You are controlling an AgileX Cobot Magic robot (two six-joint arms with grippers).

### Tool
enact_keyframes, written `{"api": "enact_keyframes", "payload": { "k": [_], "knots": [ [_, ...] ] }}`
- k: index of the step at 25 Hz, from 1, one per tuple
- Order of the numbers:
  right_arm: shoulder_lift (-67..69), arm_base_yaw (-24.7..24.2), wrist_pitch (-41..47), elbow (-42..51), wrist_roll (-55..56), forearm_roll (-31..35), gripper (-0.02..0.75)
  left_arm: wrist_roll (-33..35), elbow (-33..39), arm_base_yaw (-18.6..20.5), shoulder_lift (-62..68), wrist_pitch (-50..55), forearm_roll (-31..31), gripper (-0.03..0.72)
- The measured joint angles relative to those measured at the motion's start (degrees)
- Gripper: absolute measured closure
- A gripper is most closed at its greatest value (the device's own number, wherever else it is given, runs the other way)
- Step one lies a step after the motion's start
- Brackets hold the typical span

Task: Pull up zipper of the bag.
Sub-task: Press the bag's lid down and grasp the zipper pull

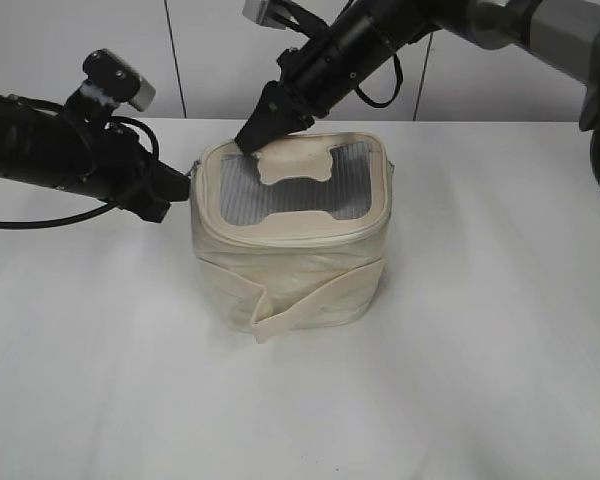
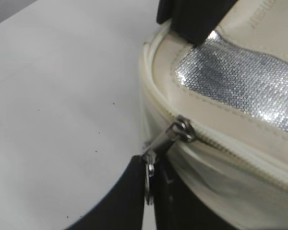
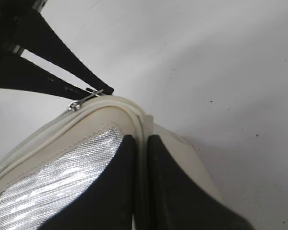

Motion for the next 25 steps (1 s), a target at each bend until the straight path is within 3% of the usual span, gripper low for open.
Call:
{"api": "enact_keyframes", "payload": {
  "k": [3, 9, 11, 14, 19, 25],
  "knots": [
    [0.0, 0.05, 0.0, 0.0, 1.42, -0.26, 0.692, -2.62, 0.0, 0.0, -0.18, -0.34, 2.43, 0.675],
    [0.0, 0.05, 0.0, 0.0, 3.92, -0.74, 0.692, -23.4, 0.0, -0.18, -4.84, 0.77, 22.3, 0.68],
    [0.0, 0.05, 0.0, 0.0, 4.77, -0.74, 0.693, -27.38, 0.51, -0.18, -7.31, 0.77, 26.91, 0.68],
    [0.0, 0.05, 0.0, 0.0, 6.2, -0.67, 0.693, -29.66, 3.46, -0.2, -11.16, 1.27, 28.13, 0.68],
    [0.0, 0.41, 0.05, 0.0, 8.12, 0.05, 0.693, -30.28, 9.94, -0.97, -16.04, 2.66, 24.95, 0.68],
    [0.0, 0.42, 0.05, 0.0, 11.06, -0.25, 0.694, -30.57, 13.29, -7.77, -19.08, 5.86, 25.39, 0.679]
  ]
}}
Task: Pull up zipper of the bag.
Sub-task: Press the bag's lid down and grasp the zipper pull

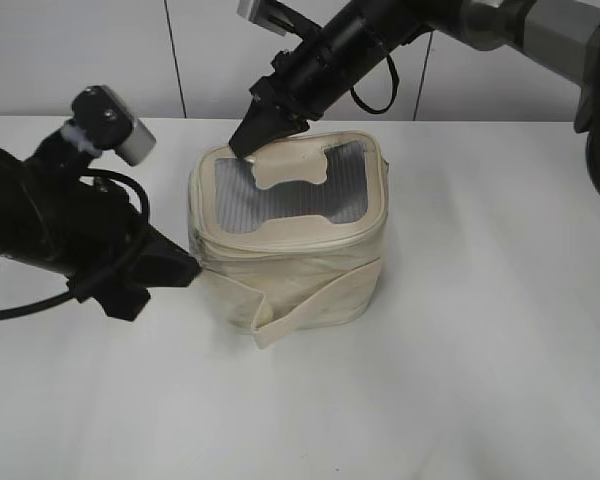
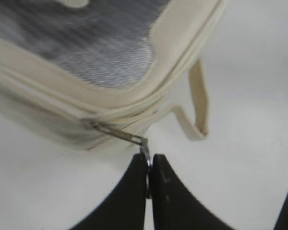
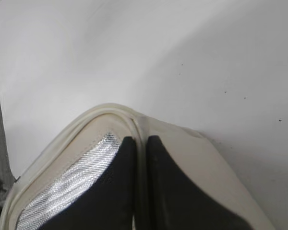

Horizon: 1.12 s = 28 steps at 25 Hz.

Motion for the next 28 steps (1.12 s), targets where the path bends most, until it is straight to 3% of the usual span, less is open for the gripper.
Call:
{"api": "enact_keyframes", "payload": {
  "k": [5, 10, 14, 19, 22, 26, 28],
  "knots": [
    [0.0, -0.04, 0.0, 0.0, 1.13, -0.29, 0.694, -0.56, 0.11, -9.94, -0.03, -1.9, -0.34, 0.676],
    [0.0, -0.11, 0.0, 0.0, 2.33, -0.44, 0.695, -0.56, -0.57, -19.25, 2.03, -12.64, -6.56, 0.673],
    [0.0, -0.11, 0.0, 0.0, 2.51, -0.51, 0.695, -0.62, -3.98, -22.33, 5.26, -14.67, -10.88, 0.672],
    [0.0, -0.11, 0.0, 0.0, 2.69, -0.68, 0.695, -1.12, -5.46, -22.87, 6.87, -13.94, -12.07, 0.664],
    [0.0, -0.35, 0.0, 0.0, 3.36, -0.63, 0.629, -1.99, -5.46, -22.87, 6.87, -9.71, -12.15, 0.554],
    [-0.91, -2.65, 0.0, 0.0, 4.62, -1.42, 0.38, -8.15, -5.46, -21.94, 5.02, 1.59, -10.2, 0.302],
    [-2.26, -4.57, 0.0, 0.0, 6.59, -2.6, 0.344, -14.57, -5.46, -19.94, 2.34, 3.67, -5.1, 0.272]
  ]
}}
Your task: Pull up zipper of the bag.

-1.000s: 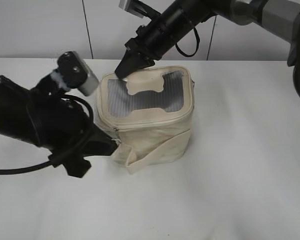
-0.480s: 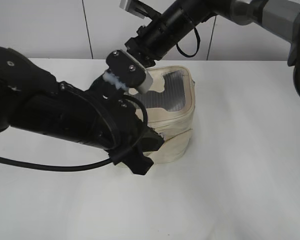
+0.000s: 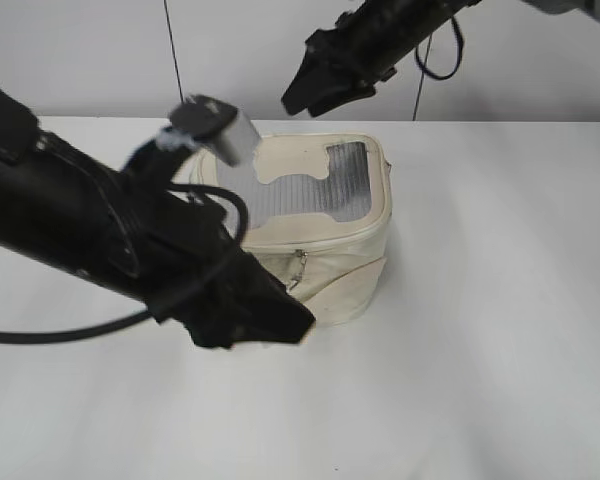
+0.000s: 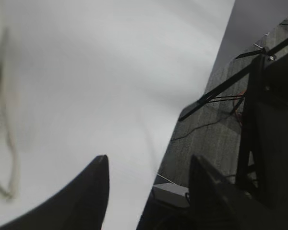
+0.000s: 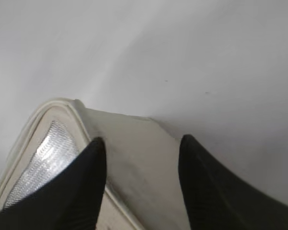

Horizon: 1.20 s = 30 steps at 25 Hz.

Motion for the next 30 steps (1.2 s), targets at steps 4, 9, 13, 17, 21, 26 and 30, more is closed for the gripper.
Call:
{"api": "enact_keyframes", "payload": {
  "k": [4, 9, 13, 17, 21, 26, 30],
  "knots": [
    [-4.1, -4.99, 0.0, 0.42, 4.33, -3.28, 0.372, -6.77, -0.34, 6.87, -5.16, 0.41, 7.51, 0.312],
    [-12.72, -12.19, -0.53, 13.03, 1.95, -1.16, 0.381, -5.75, -10.0, 18.02, -1.73, 4.13, 10.2, 0.333],
    [-24.99, -17.23, -8.62, 40.08, -11.17, 8.54, 0.384, -3.19, -26.06, 20.26, 10.13, 7.84, 8.47, 0.333],
    [-37.29, -19.47, -25.08, 68.2, -34.06, 23.52, 0.381, -2.58, -43.96, 19.83, 23.24, 13.92, 8.28, 0.285],
    [-39.89, -19.47, -28.11, 81.38, -58.17, 44.68, 0.318, -2.45, -58.11, 18.7, 34.22, 21.97, 8.35, 0.227],
    [-37.75, -19.16, -26.6, 84.06, -66.5, 50.23, 0.277, -3.53, -67.05, 17.55, 42.17, 27.68, 10.95, 0.218],
    [-36.05, -19.16, -26.53, 84.1, -68.92, 50.78, 0.274, -4.38, -67.82, 17.15, 44.17, 27.8, 13.13, 0.217]
  ]
}}
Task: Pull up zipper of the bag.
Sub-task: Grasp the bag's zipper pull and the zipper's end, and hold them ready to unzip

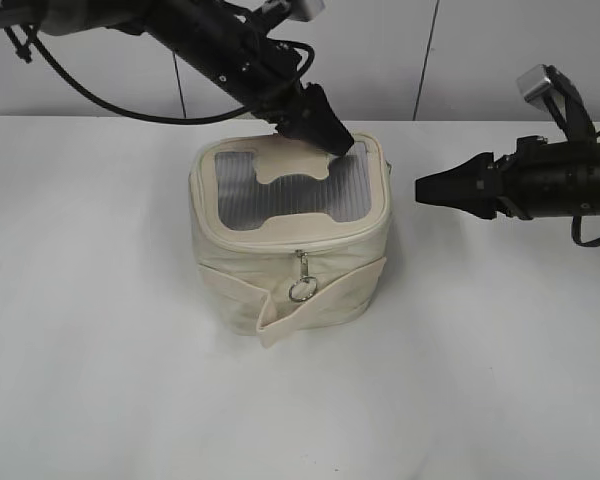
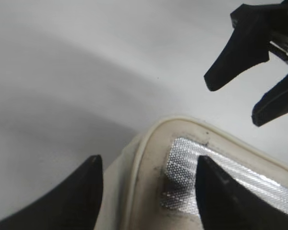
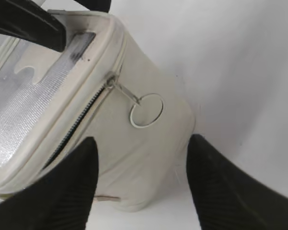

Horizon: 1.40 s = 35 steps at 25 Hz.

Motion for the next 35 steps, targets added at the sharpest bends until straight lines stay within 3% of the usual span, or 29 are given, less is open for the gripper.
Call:
{"api": "enact_keyframes", "payload": {
  "k": [4, 7, 10, 14, 20, 31, 33, 35],
  "knots": [
    [1.03, 0.0, 0.35, 0.0, -1.87, 0.33, 0.274, -2.08, -0.08, 0.0, 1.68, 0.27, 1.06, 0.253],
    [1.94, 0.05, 0.66, 0.0, -3.77, 0.6, 0.274, -2.93, -0.45, -0.12, 1.8, 0.4, 2.75, 0.524],
    [3.02, 0.41, 0.89, 0.0, -6.28, 1.43, 0.274, -3.31, -0.56, -0.17, 1.8, 0.46, 3.08, 0.617],
    [4.08, 2.63, -0.15, -1.2, -8.36, 1.94, 0.274, -3.45, -0.66, -0.17, 1.8, 0.46, 3.08, 0.62],
    [4.2, 8.89, -9.96, -2.92, -11.4, 2.57, 0.274, -3.45, -0.78, -0.17, 1.8, 0.65, 3.14, 0.624],
    [9.81, 10.84, -13.3, -7.36, -16.04, 8.0, 0.309, -3.45, -0.96, -0.78, 1.75, 0.51, 3.98, 0.628],
    [11.06, 11.03, -13.23, -9.24, -16.12, 8.43, 0.376, -3.45, -0.96, -0.84, 1.75, 0.47, 3.99, 0.628],
    [11.59, 11.14, -12.39, -10.32, -16.05, 8.81, 0.544, -3.45, -1.0, -0.96, 1.75, 0.41, 4.03, 0.629]
  ]
}}
